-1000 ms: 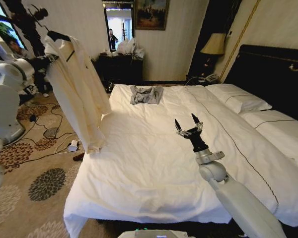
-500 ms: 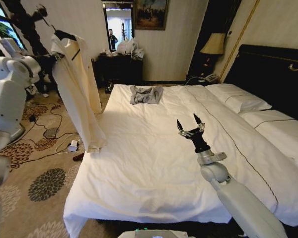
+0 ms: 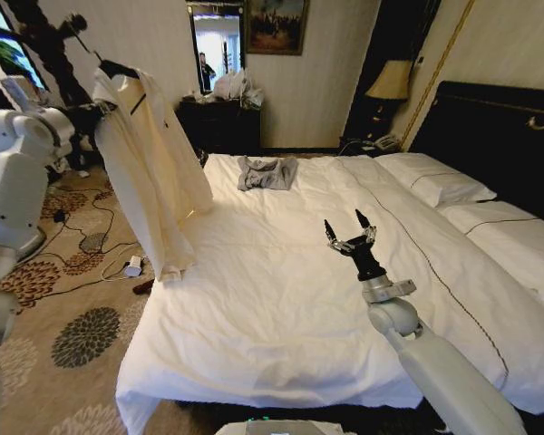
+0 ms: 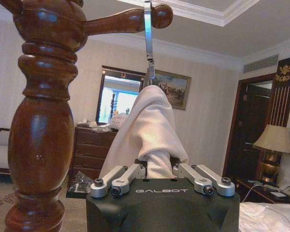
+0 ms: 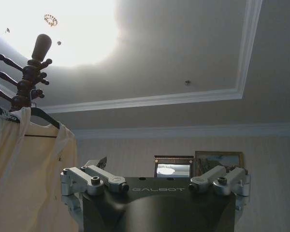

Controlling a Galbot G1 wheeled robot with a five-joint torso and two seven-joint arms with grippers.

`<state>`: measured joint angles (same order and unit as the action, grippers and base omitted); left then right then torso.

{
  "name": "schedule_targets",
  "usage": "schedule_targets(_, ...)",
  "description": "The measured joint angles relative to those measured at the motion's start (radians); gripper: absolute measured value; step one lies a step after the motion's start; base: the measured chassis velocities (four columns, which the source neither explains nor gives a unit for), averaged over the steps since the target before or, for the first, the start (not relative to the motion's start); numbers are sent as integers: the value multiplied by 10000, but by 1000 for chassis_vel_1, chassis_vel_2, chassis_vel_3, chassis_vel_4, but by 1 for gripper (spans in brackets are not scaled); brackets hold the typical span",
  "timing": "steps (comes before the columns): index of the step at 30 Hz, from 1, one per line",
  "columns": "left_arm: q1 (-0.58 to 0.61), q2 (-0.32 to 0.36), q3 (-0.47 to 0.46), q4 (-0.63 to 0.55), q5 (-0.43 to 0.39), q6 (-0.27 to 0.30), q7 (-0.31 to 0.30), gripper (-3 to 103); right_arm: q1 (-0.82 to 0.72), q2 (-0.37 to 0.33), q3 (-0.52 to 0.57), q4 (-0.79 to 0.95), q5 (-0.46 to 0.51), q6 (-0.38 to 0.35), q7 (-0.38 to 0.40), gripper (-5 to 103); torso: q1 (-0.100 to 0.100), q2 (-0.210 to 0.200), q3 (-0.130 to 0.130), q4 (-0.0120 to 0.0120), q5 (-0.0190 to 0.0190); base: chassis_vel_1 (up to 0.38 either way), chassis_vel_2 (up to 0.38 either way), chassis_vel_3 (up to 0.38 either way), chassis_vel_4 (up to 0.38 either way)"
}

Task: Pick up the clothes from the bed and hang them on the clothes hanger.

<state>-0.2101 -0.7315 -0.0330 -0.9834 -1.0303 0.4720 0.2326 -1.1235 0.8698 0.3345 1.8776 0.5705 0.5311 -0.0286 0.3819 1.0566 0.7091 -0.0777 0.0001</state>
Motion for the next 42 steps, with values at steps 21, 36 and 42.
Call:
schedule_targets(21,2090,1193,-1398,-2532,-30,-498,-1238,49,-60,37,57,71,10,-20,30,100,0,1,-1,-2,0,0,0,0,0)
schedule_targets(36,6678,3114,-4836,-7613,-632,-701,-2150,100,-100,166,235,269,270,-276,257,100,-2,1,-2,10,2,0,0,0,0)
schedule_targets(42,7848,2655,-5383,-9946,-1598,-619,-3865,100,-1506,163,2042,1164,387,-571,1493,100,-1,0,0,-17,5,0,0,0,0)
